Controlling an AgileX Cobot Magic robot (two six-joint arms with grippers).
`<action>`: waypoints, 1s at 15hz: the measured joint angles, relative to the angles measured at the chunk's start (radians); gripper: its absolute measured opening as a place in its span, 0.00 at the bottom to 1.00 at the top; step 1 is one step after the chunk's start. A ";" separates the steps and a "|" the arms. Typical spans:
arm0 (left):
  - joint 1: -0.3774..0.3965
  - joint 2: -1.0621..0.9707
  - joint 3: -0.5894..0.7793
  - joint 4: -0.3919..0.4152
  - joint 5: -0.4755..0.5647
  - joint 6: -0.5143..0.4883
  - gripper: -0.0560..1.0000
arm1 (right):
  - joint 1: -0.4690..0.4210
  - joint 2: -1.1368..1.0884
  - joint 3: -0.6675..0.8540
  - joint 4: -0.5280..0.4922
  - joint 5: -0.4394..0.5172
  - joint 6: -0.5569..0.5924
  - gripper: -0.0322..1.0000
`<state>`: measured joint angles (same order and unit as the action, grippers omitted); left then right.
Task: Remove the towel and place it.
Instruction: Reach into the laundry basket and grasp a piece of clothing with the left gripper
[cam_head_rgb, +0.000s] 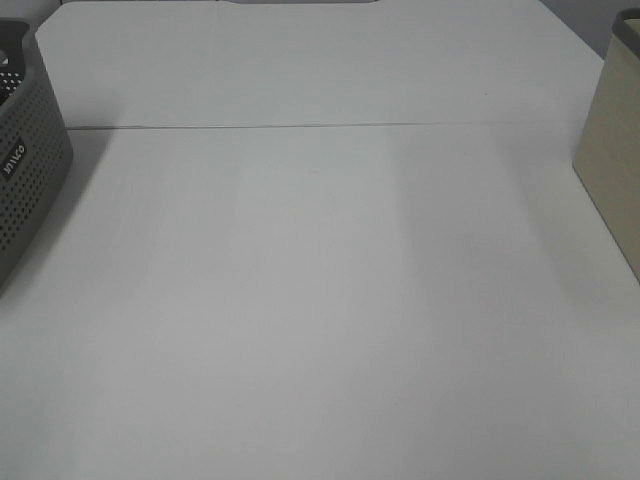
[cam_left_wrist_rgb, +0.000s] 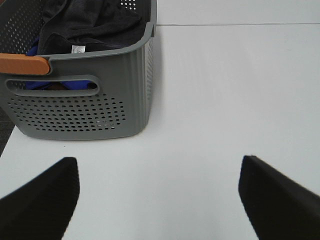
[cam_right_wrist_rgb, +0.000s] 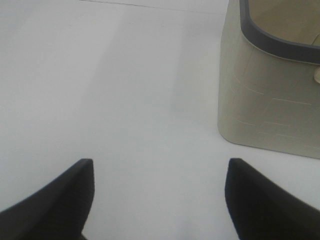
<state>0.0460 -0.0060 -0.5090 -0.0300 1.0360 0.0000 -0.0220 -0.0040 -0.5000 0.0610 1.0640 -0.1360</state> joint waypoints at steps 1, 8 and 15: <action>0.000 0.000 0.000 0.000 0.000 0.000 0.82 | 0.000 0.000 0.000 0.000 0.000 0.000 0.72; 0.000 0.000 0.000 0.000 0.000 0.000 0.82 | 0.000 0.000 0.000 0.000 0.000 0.000 0.72; 0.000 0.000 0.000 0.000 0.000 0.000 0.82 | 0.000 0.000 0.000 0.000 0.000 0.000 0.72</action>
<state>0.0460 -0.0060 -0.5090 -0.0300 1.0360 0.0000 -0.0220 -0.0040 -0.5000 0.0610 1.0640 -0.1360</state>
